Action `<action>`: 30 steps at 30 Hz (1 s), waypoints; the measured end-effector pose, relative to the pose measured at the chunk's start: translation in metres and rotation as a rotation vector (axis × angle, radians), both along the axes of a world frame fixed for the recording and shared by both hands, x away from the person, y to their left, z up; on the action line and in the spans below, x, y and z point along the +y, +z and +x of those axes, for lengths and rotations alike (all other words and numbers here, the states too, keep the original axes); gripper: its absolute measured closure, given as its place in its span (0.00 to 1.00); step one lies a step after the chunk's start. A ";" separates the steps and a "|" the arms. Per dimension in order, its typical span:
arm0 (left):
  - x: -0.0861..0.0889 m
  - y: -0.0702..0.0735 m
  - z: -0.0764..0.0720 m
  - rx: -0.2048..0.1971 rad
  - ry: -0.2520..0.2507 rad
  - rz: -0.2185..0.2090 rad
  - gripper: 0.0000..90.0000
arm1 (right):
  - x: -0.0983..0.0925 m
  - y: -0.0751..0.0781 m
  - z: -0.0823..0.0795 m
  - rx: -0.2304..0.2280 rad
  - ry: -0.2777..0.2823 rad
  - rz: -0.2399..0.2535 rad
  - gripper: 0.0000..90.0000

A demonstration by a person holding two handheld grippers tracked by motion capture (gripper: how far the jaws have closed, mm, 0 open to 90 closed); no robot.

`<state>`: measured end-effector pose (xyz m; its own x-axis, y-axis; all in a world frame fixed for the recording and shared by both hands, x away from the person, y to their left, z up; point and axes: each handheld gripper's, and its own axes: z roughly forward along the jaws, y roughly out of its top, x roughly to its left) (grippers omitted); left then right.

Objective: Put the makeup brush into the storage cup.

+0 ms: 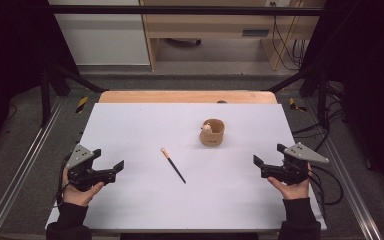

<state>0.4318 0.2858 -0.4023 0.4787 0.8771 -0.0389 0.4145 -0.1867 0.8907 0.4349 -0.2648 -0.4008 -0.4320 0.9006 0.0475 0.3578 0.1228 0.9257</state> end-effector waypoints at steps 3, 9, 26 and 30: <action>-0.002 -0.001 -0.001 -0.001 0.003 0.003 0.08 | -0.001 0.000 -0.001 0.000 0.000 0.005 0.07; -0.006 -0.001 -0.001 0.000 0.002 0.006 0.08 | 0.000 0.000 -0.002 0.003 0.000 0.004 0.07; -0.026 -0.005 0.001 0.018 -0.005 0.015 0.08 | 0.000 0.000 -0.001 0.008 -0.007 -0.009 0.07; -0.032 -0.006 0.001 0.020 -0.011 0.025 0.09 | 0.002 0.000 -0.001 0.013 -0.006 -0.010 0.06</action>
<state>0.4326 0.2539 -0.4085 0.4878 0.8726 -0.0268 0.4299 -0.2134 0.8773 0.4337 -0.2633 -0.4012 -0.4262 0.9036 0.0439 0.3707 0.1302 0.9196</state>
